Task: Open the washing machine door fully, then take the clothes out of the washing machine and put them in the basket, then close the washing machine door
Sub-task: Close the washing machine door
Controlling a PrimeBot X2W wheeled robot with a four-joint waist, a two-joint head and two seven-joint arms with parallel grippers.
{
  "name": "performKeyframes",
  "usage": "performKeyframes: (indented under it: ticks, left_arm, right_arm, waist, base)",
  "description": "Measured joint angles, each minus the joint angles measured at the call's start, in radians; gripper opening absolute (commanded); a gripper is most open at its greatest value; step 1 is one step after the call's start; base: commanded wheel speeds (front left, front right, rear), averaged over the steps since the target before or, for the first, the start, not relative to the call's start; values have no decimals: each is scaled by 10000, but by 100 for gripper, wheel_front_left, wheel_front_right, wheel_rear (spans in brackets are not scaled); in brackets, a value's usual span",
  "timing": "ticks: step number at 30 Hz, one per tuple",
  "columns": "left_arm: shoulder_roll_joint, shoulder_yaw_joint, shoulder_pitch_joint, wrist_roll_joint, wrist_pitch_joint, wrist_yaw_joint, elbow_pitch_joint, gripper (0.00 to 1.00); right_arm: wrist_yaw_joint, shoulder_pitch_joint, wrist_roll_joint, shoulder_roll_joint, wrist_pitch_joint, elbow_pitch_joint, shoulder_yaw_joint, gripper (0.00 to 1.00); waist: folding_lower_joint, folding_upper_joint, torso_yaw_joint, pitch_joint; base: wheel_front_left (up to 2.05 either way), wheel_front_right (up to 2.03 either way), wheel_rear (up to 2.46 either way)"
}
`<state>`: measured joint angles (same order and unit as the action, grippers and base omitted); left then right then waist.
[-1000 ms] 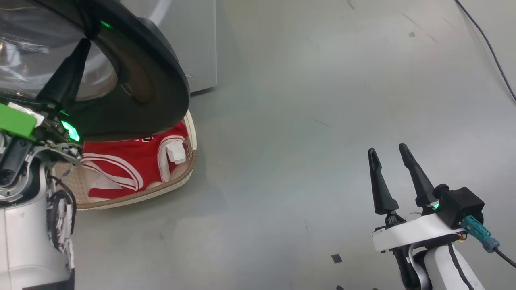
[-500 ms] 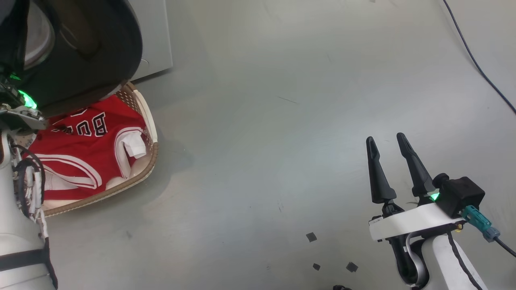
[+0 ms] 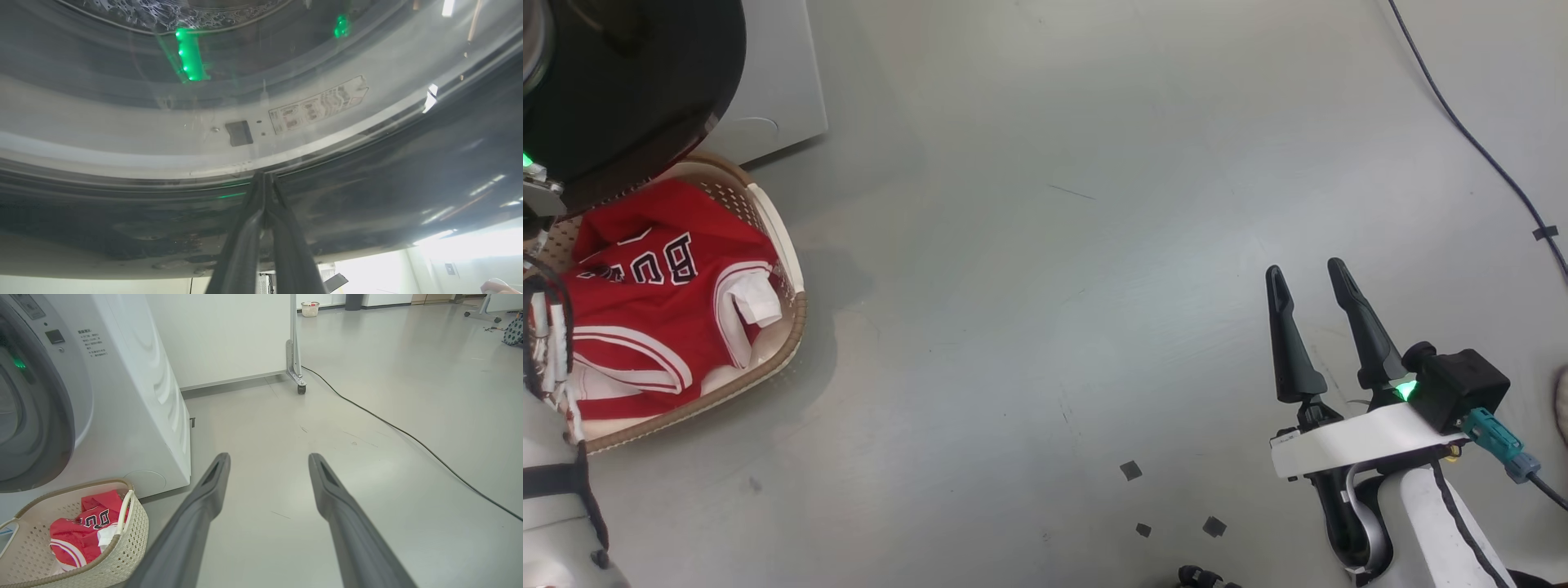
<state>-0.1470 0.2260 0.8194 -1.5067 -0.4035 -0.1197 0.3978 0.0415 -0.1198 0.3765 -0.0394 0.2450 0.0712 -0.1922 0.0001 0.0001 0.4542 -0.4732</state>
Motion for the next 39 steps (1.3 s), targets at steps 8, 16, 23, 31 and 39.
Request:
performKeyframes:
  ticks: [8,16,23,31,39]
  left_arm:
    - [-75,-132,207,297,59,0,301,0]
    - [422,-362,155,-134,-201,-4,-40,0]
    - [531,-127,-729,-416,-251,-4,-606,0]
    - [759,138,-2387,-748,-161,-4,-1632,13]
    - [1058,10,-3746,-756,100,-4,-2439,100]
  right_arm:
    - [-63,0,107,10,73,-38,94,100]
    - [-105,0,102,12,73,-94,372,100]
    - [-104,-1,-61,13,73,-109,529,100]
    - [-81,-2,-359,6,73,-54,725,100]
    - [6,39,-635,-198,73,138,876,100]
  waist:
    - [0,0,13,-4]
    - [-1,0,-309,106]
    - [-1,0,-721,239]
    - [-1,0,-1468,580]
    - [-1,0,-2154,1089]
  base:
    - [0,0,0]
    - [0,0,0]
    - [0,0,0]
    - [0,0,0]
    - [0,0,0]
